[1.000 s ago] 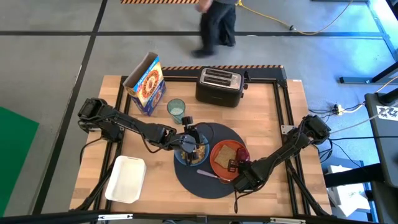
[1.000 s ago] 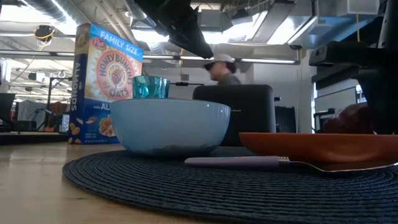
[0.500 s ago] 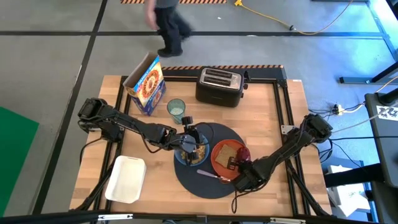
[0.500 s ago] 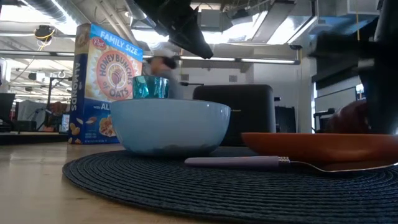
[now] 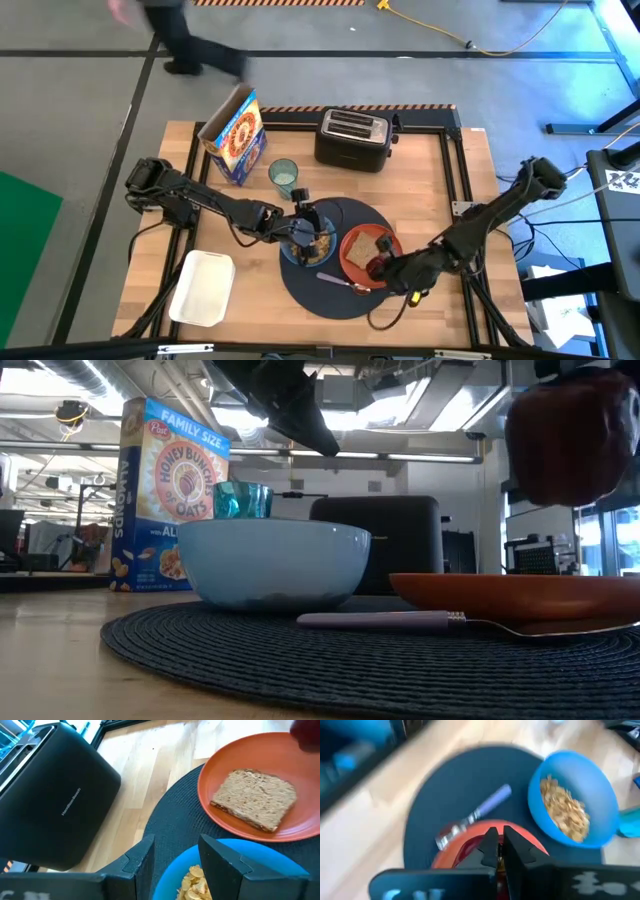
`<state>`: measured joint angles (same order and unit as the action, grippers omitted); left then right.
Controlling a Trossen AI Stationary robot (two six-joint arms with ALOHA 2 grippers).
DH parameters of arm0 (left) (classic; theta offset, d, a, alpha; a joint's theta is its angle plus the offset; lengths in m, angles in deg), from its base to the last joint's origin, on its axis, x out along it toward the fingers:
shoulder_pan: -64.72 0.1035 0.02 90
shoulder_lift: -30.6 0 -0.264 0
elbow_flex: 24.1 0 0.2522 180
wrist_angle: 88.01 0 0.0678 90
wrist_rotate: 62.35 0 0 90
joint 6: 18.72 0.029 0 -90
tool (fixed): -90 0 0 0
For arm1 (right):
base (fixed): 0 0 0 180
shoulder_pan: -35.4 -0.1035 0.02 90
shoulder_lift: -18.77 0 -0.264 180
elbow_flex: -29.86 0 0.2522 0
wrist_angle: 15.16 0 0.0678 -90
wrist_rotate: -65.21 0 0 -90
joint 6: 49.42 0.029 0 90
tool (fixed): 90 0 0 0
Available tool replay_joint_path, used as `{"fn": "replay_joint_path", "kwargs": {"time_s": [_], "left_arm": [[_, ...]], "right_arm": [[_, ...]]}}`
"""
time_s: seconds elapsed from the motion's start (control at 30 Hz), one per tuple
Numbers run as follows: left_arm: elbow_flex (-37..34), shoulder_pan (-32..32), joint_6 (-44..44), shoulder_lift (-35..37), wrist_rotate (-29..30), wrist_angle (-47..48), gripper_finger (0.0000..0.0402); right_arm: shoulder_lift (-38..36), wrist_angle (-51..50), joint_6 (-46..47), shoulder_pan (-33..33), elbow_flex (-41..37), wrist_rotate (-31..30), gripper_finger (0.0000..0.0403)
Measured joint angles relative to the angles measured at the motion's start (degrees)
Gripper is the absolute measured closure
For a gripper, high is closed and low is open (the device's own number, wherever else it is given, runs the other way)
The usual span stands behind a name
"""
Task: Arrange a breakfast setting
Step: Put the red apple on the orange plate
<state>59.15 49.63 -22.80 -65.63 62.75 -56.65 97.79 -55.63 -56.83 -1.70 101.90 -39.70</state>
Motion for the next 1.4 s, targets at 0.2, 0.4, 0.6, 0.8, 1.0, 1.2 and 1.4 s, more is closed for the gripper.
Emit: {"fn": "replay_joint_path", "kwargs": {"time_s": [0.2, 0.4, 0.6, 0.8, 1.0, 1.2, 1.4], "left_arm": [[0.0, -0.45, 0.64, 0.0, 0.29, 0.78, 0.0255], [0.0, -0.43, 1.18, 0.0, 0.69, 0.91, 0.0255], [0.0, -0.43, 1.05, 0.0, 1.43, 0.89, 0.0255], [0.0, -0.43, 0.76, 0.0, 1.45, 0.87, 0.0255], [0.0, -0.36, 0.04, 0.0, 1.45, 0.88, 0.0255], [0.0, -0.34, -0.09, 0.0, 1.48, 0.88, 0.0255], [0.0, -0.34, -0.09, 0.0, 1.46, 0.86, 0.0255]], "right_arm": [[-8.17, 20.81, 7.29, 0.11, -16.62, -0.86, 0.0402], [-13.59, 34.9, 12.96, 0.09, -28.62, -2.06, 0.0402], [-14.16, 41.4, 15.99, 0.04, -35.02, -2.25, 0.0403], [-14.14, 47.59, 17.83, 0.0, -39.45, -3.52, 0.0403], [-14.14, 48.32, 19.56, 0.0, -40.3, -3.12, 0.0396], [-14.14, 46.72, 20.68, 0.0, -40.3, -2.85, 0.0396], [-14.14, 46.05, 23.56, 0.0, -40.3, -6.39, 0.035]]}}
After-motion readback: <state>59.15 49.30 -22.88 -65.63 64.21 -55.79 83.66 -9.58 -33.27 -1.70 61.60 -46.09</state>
